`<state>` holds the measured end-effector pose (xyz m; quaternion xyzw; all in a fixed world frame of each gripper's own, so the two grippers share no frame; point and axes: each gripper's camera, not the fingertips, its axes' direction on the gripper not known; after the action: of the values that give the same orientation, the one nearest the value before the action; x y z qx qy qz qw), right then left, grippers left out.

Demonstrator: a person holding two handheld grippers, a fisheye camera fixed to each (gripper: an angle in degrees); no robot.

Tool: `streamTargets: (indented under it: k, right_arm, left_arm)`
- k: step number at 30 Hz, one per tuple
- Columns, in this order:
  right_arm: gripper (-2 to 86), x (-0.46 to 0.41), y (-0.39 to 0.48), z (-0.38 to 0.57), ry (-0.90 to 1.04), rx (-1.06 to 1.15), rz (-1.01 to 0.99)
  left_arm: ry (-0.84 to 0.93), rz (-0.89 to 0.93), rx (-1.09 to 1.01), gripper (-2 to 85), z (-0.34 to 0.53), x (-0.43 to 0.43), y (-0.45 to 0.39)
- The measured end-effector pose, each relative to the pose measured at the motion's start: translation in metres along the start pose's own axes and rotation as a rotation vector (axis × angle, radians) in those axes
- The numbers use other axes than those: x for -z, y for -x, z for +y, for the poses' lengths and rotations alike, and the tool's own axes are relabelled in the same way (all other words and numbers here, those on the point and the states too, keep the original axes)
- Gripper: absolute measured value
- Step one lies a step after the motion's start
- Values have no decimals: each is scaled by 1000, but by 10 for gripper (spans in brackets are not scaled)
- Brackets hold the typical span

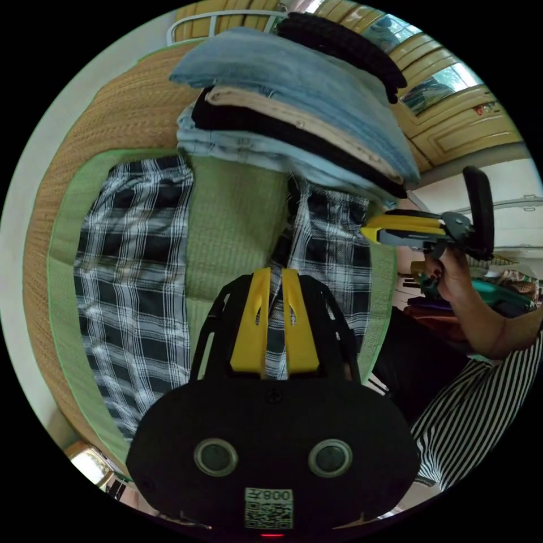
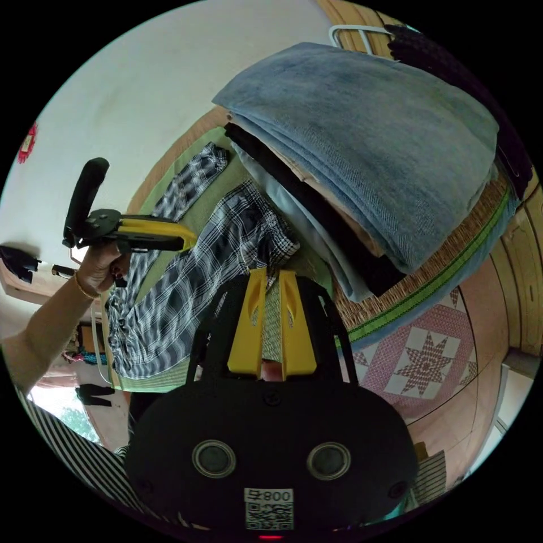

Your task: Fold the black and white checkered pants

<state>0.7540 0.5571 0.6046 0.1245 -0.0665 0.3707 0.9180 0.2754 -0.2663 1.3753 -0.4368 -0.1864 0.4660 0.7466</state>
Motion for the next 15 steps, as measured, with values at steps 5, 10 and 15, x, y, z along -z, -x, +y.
streamTargets:
  k: [5, 10, 15]
  right_arm:
    - [7, 0, -8, 9, 20, 21, -10]
    - [3, 29, -17, 29, -49, 30, -53]
    - [2, 1, -33, 29, 18, -20, -54]
  left_arm:
    - [-56, 75, -5, 3, 13, 5, 9]
    - [-182, 179, 86, 2, 42, 25, 43]
    - [-127, 244, 181, 3, 52, -11, 72]
